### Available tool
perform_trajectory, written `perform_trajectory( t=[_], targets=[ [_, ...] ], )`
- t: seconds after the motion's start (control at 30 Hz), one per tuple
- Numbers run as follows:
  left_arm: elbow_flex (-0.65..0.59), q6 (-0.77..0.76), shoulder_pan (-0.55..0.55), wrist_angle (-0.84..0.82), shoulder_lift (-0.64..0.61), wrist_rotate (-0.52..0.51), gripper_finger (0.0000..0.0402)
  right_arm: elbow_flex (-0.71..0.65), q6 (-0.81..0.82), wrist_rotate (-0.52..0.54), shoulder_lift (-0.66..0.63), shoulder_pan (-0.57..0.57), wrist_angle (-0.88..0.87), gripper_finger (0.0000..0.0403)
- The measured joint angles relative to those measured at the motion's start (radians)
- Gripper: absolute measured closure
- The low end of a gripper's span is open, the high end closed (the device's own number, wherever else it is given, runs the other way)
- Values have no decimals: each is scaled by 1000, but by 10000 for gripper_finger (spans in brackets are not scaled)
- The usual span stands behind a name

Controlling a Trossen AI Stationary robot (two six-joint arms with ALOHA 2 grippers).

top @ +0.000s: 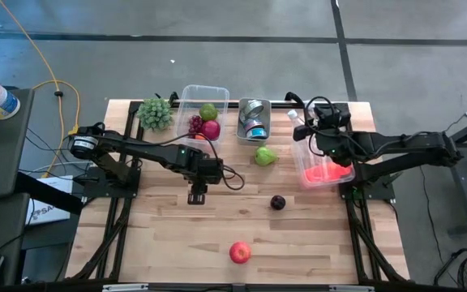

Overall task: Pick & Place Food Item
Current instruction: Put the transparent water bottle into the right transparent bin, then adjust the right transparent bin on the table

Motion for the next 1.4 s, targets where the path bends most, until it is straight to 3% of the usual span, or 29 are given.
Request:
perform_trajectory(
  t=[0.3, 0.47, 0.73, 0.9, 1.0, 1.2, 1.3, 1.4],
  targets=[
    [0, -63, -1, 1, 0, 0, 275, 0, -4, -74, 0, 0, -51, 259],
    [0, -81, -3, 1, 0, 0, 275, 0, -18, -101, 0, 0, -60, 231],
    [0, -104, -26, 2, 0, 0, 275, -1, -96, -55, 0, 0, -53, 164],
    [0, -104, -43, 2, 0, 0, 275, -1, -152, 4, 0, 9, -21, 156],
    [0, -104, -50, -4, 0, 0, 275, -1, -323, 18, -8, 25, 100, 160],
    [0, -152, -55, -37, 0, 10, 275, -1, -1045, 81, -9, 91, 647, 162],
    [0, -200, -55, -70, 0, 13, 275, -1, -1188, 33, -10, 160, 808, 163],
    [0, -224, -55, -85, 0, 13, 275, -1, -1197, -2, -9, 246, 824, 163]
  ],
)
